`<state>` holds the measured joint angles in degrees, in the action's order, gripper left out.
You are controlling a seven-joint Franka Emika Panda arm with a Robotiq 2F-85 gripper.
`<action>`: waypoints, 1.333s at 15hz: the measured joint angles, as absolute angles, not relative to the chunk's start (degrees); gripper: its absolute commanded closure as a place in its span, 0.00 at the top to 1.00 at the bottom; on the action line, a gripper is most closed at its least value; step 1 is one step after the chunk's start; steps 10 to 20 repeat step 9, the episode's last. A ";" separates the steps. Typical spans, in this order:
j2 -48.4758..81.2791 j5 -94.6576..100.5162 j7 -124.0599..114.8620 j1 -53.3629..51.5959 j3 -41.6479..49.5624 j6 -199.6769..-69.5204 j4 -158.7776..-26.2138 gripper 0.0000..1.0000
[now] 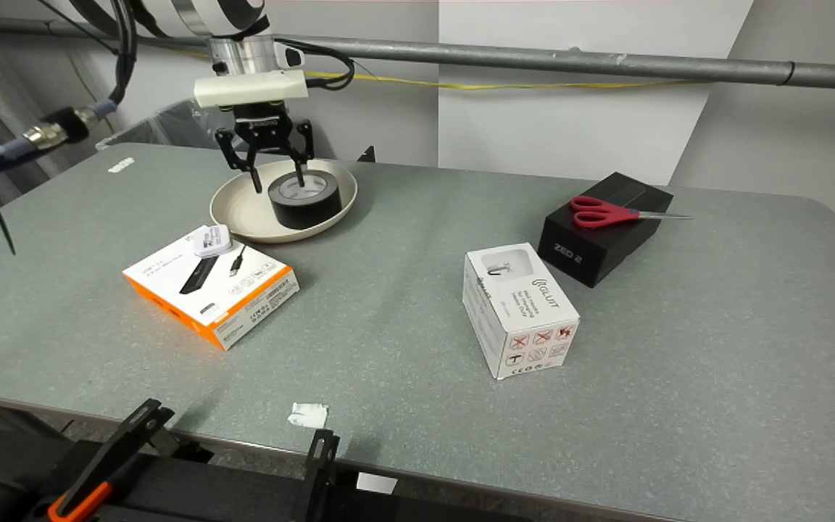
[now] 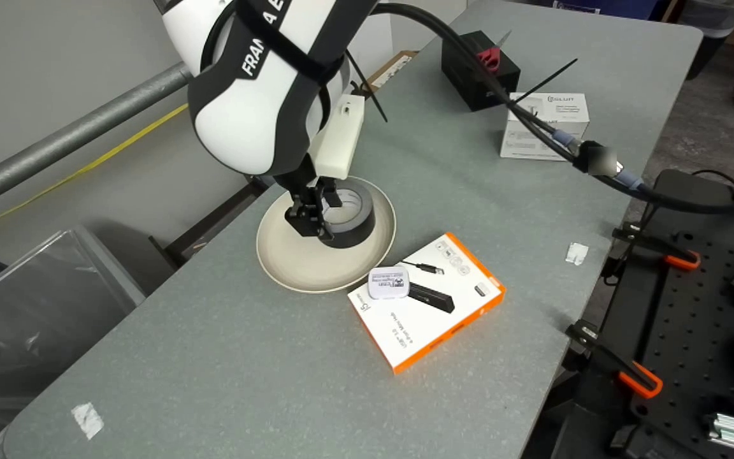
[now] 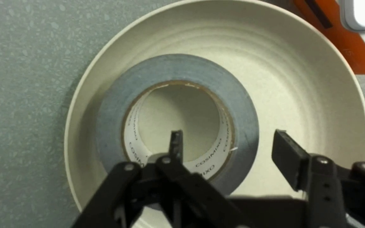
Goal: Put the black tape on the white plate
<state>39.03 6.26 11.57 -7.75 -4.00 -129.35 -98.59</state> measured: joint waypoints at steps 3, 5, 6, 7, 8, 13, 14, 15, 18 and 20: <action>39.03 6.98 11.60 -7.79 -4.01 -129.34 -98.59 1.00; 39.03 7.46 11.60 -7.88 -4.01 -128.97 -98.57 1.00; 39.03 7.48 11.59 -7.88 -4.02 -128.88 -98.59 1.00; 39.04 7.48 11.59 -7.88 -4.02 -128.89 -98.60 1.00; 39.06 7.48 11.59 -7.87 -4.02 -128.89 -98.60 1.00; 39.06 7.48 11.59 -7.88 -4.02 -128.89 -98.60 1.00; 39.06 7.48 11.59 -7.88 -4.02 -128.89 -98.60 1.00; 39.06 7.48 11.59 -7.88 -4.02 -128.89 -98.60 1.00; 39.06 7.48 11.59 -7.88 -4.02 -128.89 -98.60 1.00; 39.06 7.48 11.59 -7.88 -4.02 -128.89 -98.60 1.00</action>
